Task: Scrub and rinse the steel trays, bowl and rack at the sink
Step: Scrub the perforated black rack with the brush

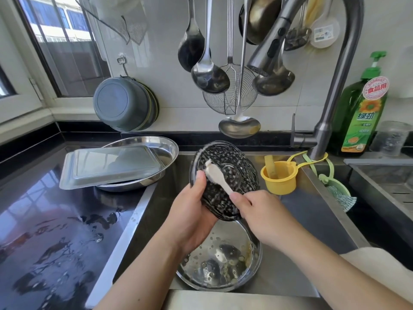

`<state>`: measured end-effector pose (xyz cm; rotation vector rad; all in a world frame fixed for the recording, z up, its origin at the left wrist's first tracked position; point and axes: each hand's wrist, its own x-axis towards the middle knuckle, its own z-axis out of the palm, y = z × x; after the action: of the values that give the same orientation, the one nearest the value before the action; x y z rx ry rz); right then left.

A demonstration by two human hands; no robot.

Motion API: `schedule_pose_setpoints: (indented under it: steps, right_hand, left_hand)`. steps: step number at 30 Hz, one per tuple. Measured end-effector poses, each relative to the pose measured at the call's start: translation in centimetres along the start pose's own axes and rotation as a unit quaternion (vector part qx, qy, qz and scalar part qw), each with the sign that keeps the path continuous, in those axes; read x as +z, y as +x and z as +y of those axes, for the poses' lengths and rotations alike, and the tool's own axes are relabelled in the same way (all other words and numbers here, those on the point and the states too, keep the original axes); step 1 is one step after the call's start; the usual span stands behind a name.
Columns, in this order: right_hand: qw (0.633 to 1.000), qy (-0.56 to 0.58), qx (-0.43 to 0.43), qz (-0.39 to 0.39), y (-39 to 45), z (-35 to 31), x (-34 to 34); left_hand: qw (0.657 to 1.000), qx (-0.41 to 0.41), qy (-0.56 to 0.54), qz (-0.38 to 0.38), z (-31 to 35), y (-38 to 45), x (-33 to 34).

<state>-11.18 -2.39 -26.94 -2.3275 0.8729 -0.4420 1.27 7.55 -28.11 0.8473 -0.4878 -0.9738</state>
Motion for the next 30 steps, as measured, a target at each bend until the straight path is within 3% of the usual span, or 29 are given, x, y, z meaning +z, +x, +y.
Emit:
schedule_pose_setpoints:
  steps: [4,8,12,17,21,25,28,30]
  right_hand:
    - [0.997,-0.031,-0.002,-0.072,-0.3,-0.1,0.2]
    - [0.999,-0.012,0.034,-0.026,0.1,0.3,-0.7]
    - [0.995,-0.026,-0.014,-0.092,-0.9,-0.4,0.2]
    - [0.999,-0.022,0.019,-0.024,0.0,0.1,-0.5]
    - [0.995,-0.050,-0.019,-0.085,-0.7,0.1,0.4]
    - [0.999,-0.036,0.024,-0.027,0.1,0.4,-0.4]
    - [0.994,-0.048,-0.009,-0.102,-0.7,0.2,0.1]
    - [0.993,-0.054,-0.014,-0.106,-0.9,-0.1,0.3]
  left_hand:
    - [1.000,-0.011,-0.021,-0.009,0.0,0.1,-0.4]
    - [0.999,-0.018,-0.037,-0.027,0.2,0.3,-0.3]
    - [0.997,-0.016,-0.071,-0.018,0.3,0.4,-0.8]
    - [0.997,-0.008,-0.074,-0.024,0.3,0.2,-0.6]
    - [0.996,-0.013,-0.084,-0.018,0.3,0.5,-1.0]
    - [0.997,-0.016,-0.066,-0.035,0.0,0.6,-1.2]
    - [0.997,-0.022,-0.069,-0.030,-0.2,0.6,-1.2]
    - [0.997,-0.012,-0.073,-0.029,-0.1,0.7,-1.3]
